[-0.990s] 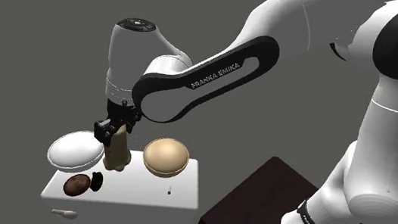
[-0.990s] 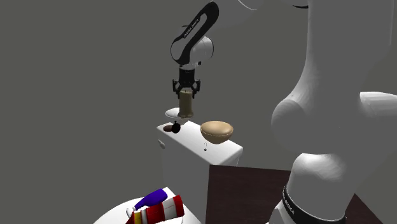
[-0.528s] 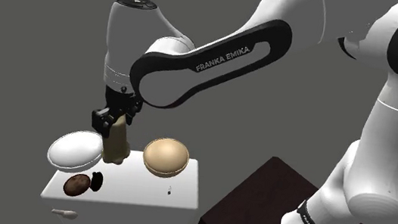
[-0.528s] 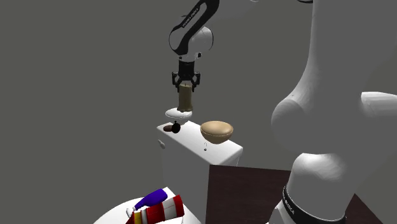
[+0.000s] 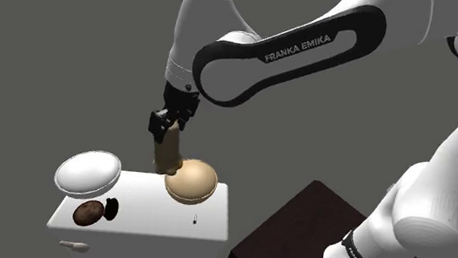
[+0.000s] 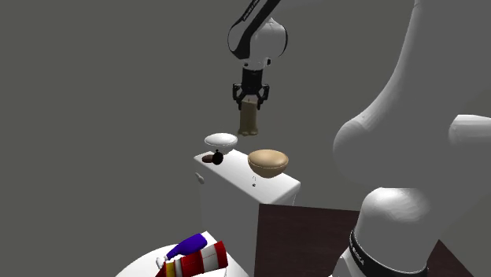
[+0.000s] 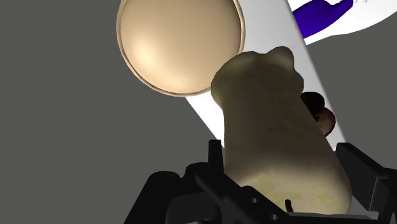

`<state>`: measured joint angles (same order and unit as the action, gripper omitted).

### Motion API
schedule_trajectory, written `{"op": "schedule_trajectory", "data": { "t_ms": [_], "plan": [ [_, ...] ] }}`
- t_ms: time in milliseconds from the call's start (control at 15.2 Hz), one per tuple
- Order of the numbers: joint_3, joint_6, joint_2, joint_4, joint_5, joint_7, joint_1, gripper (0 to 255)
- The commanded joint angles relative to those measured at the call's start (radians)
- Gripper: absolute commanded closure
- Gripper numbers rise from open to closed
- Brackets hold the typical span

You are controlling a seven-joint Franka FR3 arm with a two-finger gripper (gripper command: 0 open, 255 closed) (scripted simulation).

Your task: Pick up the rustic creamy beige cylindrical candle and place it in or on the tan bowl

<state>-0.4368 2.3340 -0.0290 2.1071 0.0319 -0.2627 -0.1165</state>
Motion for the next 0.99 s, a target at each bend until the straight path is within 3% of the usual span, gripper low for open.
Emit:
{"op": "schedule_trajectory", "data": {
  "t_ms": [0,330,924],
  "plan": [
    [0.019,0.001,0.067,0.061,-0.051,0.073,0.025,255],
    [0.092,-0.024,0.207,0.172,-0.14,0.236,0.061,255],
    [0.083,0.102,0.146,0.239,-0.122,0.224,0.061,255]
  ]
}}
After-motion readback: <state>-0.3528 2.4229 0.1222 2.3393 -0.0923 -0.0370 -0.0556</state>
